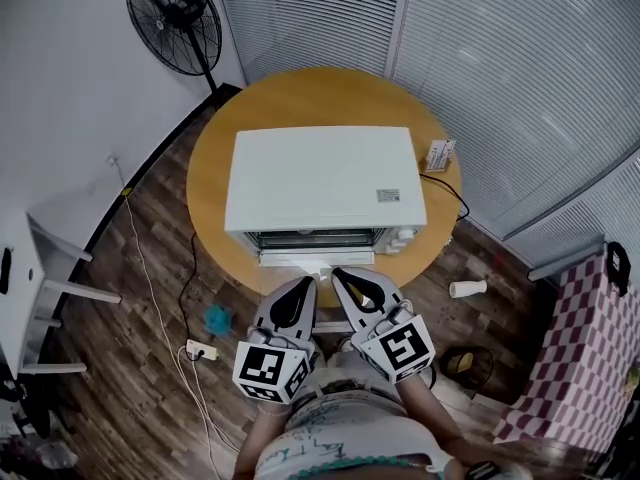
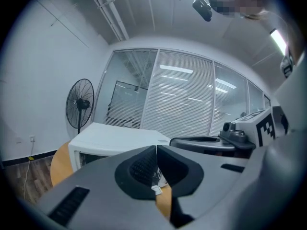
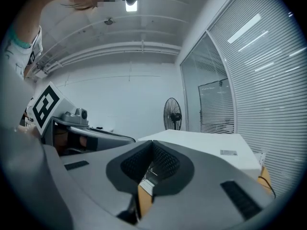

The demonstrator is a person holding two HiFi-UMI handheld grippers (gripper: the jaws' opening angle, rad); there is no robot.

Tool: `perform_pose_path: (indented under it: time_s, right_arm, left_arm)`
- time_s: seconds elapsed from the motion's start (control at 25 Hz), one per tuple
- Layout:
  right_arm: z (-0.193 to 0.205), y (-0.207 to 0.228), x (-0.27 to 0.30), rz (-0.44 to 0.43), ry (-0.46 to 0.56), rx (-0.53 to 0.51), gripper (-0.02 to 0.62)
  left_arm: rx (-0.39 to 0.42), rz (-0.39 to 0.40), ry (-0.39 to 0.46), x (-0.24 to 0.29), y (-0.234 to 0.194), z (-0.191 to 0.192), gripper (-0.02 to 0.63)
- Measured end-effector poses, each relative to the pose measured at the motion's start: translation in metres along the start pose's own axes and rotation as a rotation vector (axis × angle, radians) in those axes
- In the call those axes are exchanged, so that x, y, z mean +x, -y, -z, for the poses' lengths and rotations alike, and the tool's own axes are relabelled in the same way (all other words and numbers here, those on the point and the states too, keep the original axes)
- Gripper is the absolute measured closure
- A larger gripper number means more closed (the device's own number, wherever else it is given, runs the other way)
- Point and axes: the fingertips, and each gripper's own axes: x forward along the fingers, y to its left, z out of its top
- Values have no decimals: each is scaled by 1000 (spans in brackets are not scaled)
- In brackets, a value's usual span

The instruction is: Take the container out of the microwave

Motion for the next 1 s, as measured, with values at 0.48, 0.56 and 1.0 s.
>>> perform_pose_path:
  time_s: [0.48, 0.56, 1.0]
  right_arm:
    - [-9, 13, 35, 67, -11, 0, 603]
    - [-9, 16, 40, 75, -13, 2, 603]
    - [-4, 15, 57, 88, -35, 15, 603]
  left_arm:
    - [25, 97, -4, 31, -25, -19, 591]
    - [24, 102, -11, 34, -29, -18, 591]
    - [21, 117, -34, 40, -47, -14, 591]
